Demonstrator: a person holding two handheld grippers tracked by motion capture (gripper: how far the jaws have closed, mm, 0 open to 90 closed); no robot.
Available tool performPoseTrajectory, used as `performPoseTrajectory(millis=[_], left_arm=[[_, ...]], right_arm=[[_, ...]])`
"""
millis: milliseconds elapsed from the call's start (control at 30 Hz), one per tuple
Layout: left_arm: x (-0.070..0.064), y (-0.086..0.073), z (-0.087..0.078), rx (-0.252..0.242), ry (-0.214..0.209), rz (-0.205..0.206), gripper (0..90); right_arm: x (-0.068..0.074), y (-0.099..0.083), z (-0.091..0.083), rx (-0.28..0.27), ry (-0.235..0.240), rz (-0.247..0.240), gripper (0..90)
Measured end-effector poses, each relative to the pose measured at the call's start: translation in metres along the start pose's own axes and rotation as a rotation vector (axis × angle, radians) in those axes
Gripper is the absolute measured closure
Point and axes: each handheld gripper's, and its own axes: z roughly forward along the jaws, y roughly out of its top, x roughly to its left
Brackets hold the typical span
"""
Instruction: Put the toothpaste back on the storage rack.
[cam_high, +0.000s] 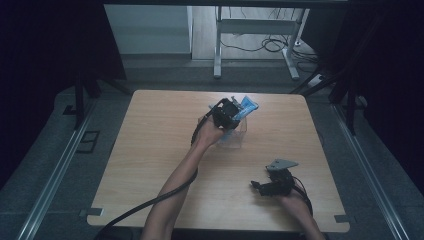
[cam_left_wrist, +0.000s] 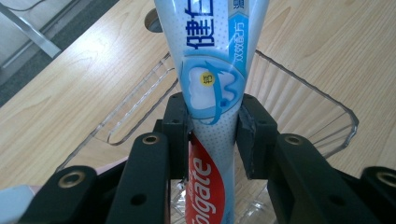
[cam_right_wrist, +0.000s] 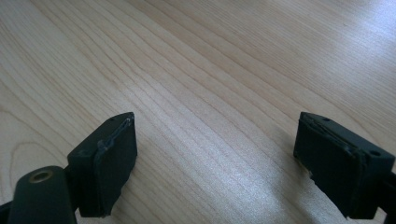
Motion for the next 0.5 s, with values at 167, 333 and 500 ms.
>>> performPoseTrajectory(millis=[167, 333, 500], left_arm=[[0.0, 0.0002, 0.0003, 0.004, -0.001, -0.018, 66.7], [0.0011, -0.0002, -0.0006, 0.001, -0.005, -0.038, 63.6], [0.0034, -0.0014, -0.0056, -0.033, -0.023, -0.069, 55.8]], right_arm=[[0.0, 0.0, 0.0, 0.0, 0.0, 0.0, 13.0], [0.0, 0.0, 0.0, 0.0, 0.0, 0.0, 13.0], [0.0, 0.0, 0.0, 0.0, 0.0, 0.0, 13.0]])
